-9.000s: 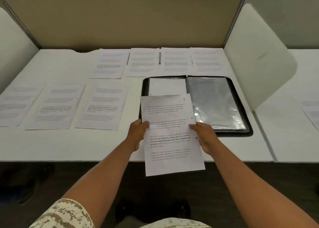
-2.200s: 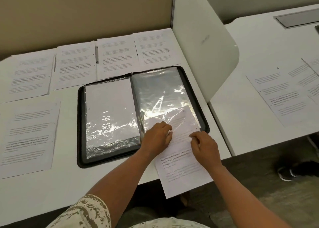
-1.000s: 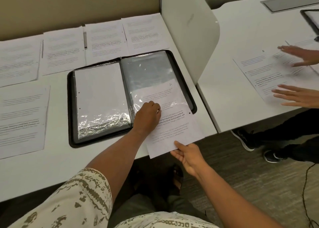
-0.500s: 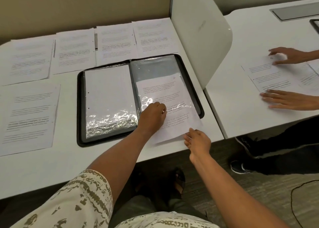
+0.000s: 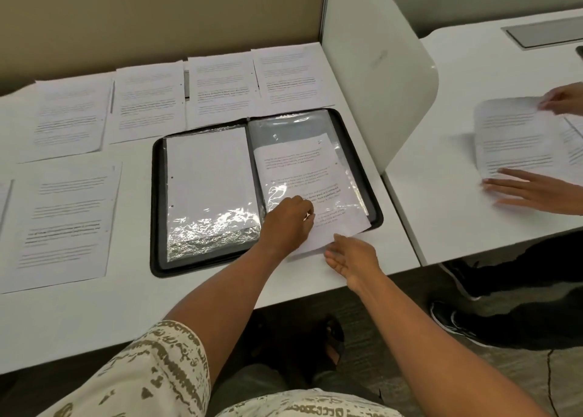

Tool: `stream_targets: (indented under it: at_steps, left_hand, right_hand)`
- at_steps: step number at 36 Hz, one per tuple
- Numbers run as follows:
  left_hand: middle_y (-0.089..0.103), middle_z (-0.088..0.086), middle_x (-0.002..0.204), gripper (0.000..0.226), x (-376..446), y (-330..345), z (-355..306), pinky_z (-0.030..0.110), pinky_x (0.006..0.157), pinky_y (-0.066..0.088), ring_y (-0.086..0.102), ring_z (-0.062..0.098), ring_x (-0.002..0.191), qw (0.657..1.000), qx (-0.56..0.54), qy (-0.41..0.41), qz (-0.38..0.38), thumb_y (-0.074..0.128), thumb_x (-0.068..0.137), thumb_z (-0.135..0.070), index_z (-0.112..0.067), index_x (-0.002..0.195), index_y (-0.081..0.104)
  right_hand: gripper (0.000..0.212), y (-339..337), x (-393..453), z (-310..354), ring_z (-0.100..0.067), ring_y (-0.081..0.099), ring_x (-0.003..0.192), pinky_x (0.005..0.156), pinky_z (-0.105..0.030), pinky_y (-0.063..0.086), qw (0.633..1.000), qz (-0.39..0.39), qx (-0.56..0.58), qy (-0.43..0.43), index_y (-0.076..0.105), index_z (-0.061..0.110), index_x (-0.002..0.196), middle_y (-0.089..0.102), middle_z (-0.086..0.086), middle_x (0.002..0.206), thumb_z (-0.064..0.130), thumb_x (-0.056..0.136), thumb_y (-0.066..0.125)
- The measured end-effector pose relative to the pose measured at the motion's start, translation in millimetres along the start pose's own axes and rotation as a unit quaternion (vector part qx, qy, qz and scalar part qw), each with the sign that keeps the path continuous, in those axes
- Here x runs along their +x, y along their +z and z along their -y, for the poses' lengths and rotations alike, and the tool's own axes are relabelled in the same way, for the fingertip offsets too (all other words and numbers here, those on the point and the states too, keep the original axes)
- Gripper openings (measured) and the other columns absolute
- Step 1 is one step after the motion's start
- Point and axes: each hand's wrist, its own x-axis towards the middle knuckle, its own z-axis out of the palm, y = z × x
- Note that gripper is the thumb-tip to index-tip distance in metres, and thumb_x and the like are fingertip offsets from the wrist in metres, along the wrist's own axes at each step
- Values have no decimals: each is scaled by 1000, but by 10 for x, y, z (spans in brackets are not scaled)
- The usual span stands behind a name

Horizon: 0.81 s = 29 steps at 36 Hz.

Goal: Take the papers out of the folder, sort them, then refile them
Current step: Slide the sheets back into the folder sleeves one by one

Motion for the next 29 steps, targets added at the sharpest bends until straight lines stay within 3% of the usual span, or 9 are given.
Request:
stream_targets:
  at_steps: [6, 11, 17, 23, 29]
  left_hand:
    - [61, -2, 92, 10, 26, -10, 17, 36, 60, 52, 58, 18, 81, 1000, 0, 10, 12, 61, 94, -26, -17, 96, 65]
    - [60, -2, 89, 9, 34, -34, 11, 34, 58, 51, 59, 19, 79, 1000, 1, 22, 21, 60, 94, -25, -16, 94, 65]
    - [60, 0, 89, 11, 53, -61, 17, 35, 59, 49, 59, 20, 78, 999, -3, 33, 33, 60, 93, -25, -15, 95, 65]
    - [59, -2, 86, 11, 61, -82, 38, 33, 58, 48, 58, 19, 76, 999, -8, 23, 35, 60, 93, -26, -16, 93, 65]
    - [60, -2, 89, 13, 75, -80, 61, 29, 59, 43, 59, 17, 77, 999, -8, 15, 31, 62, 93, -29, -17, 96, 66]
  right_hand:
    - [15, 81, 48, -67, -23, 75, 84, 75, -31, 61, 1000, 31, -6, -4, 67, 1, 109, 75, -16, 95, 9, 97, 65]
    - [13, 187, 76, -4, -25, 74, 85, 74, -32, 62, 999, 30, 22, -12, 66, 5, 111, 73, -16, 98, 8, 99, 61]
    - [17, 276, 129, 62, -24, 75, 90, 84, -35, 62, 996, 41, 62, -54, 67, 6, 114, 74, -16, 104, 7, 99, 61]
    - [13, 388, 165, 179, -21, 76, 85, 77, -32, 63, 995, 46, 57, -70, 67, 3, 110, 74, -16, 101, 7, 99, 61]
    - [11, 465, 233, 319, -18, 74, 73, 66, -28, 60, 994, 58, 40, -84, 69, 8, 104, 77, -9, 85, 4, 96, 63]
